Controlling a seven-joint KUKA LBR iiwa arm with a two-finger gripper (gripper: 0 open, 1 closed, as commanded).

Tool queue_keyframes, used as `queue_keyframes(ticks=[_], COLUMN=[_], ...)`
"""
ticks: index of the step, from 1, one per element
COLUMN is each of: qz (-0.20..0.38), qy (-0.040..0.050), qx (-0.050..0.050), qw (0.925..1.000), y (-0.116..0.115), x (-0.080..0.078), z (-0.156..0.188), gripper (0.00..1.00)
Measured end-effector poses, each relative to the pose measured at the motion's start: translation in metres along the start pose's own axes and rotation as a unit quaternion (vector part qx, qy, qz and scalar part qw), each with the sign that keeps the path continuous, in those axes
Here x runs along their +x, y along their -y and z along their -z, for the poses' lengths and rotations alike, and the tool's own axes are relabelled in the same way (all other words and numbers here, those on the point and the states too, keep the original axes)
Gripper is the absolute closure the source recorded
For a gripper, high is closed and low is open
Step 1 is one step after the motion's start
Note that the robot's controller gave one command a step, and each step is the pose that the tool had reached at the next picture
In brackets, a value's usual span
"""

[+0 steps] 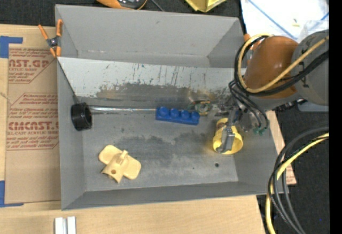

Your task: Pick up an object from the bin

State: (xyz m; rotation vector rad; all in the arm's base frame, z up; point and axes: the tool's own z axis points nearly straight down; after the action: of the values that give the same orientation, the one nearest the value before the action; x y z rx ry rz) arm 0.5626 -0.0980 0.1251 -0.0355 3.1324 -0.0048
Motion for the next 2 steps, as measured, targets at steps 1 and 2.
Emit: queue_keyframes(ticks=[1, 2], qz=[0.048, 0.093], qy=[-0.003, -0.0014], qx=[-0.002, -0.003], qw=[0.9988, 0.9956], y=[0.009, 0.012], x=[-0.002, -0.029], z=[-0.01, 0.029], gripper=[0.0, 0.0])
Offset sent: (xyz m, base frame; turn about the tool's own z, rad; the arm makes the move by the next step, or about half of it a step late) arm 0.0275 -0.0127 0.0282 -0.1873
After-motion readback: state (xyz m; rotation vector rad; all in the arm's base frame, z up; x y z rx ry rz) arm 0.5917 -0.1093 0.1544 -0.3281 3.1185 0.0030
